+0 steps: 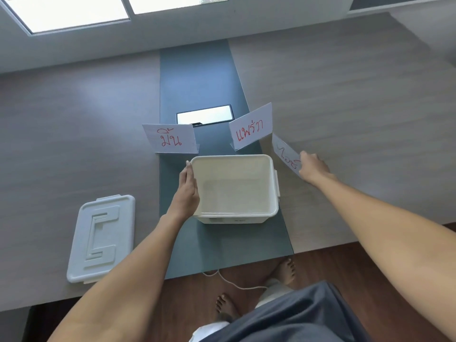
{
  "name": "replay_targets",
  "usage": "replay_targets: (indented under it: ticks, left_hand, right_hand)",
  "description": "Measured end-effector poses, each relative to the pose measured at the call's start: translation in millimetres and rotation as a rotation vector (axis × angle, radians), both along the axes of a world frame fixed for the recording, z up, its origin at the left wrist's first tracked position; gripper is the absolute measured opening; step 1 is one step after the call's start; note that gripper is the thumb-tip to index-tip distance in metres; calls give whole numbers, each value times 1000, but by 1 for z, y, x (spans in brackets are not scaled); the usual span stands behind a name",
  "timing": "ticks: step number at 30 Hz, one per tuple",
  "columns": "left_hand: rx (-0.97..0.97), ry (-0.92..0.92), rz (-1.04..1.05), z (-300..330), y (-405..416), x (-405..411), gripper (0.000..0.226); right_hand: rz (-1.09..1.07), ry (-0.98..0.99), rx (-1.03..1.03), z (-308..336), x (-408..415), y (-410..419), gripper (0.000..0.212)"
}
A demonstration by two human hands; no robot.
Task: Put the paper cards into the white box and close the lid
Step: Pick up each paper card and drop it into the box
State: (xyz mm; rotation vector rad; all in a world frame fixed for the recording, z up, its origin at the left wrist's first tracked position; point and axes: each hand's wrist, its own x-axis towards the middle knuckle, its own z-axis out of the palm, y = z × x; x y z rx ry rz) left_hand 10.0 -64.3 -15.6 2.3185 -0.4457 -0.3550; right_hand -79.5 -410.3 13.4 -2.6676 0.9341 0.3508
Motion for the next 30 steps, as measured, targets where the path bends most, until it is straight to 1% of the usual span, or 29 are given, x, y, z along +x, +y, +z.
replay_targets:
  ticks: [2,4,7,9,12,15,19,22,24,28,30]
  left_hand:
    - [-14,18,-6,0,1,-3,60]
    - [-35,36,-8,1,2,-6,61]
    - [-51,53,-5,3,3,-10,61]
    - [-63,65,-5,5,3,-13,62]
    - [-76,102,-17,7,3,-13,61]
    - [-51,150,-62,8,6,-8,61]
    - [-25,183,-112,6,10,-1,63]
    - [-35,184,-110,5,11,-3,63]
    - [-48,179,-98,5,11,-3,63]
    - [-66,183,-93,5,11,-4,62]
    - [-79,190,-87,6,12,-5,61]
  right_hand:
    - [-14,-44,-15,4,-2,10,26]
    - [-55,-129,-16,12,-1,14,26]
    - [-186,-332,70,29,4,16,27]
    - [-233,-456,135,41,8,16,28]
    - [-229,-574,189,62,14,21,29]
    - [-179,-637,258,84,15,33,33]
    - [-79,-660,360,102,14,48,32]
    - [-25,-637,420,109,15,58,33]
    - [-1,-606,486,109,16,61,34]
    - [95,-471,588,100,18,65,26]
    - [143,-415,683,92,18,69,24]
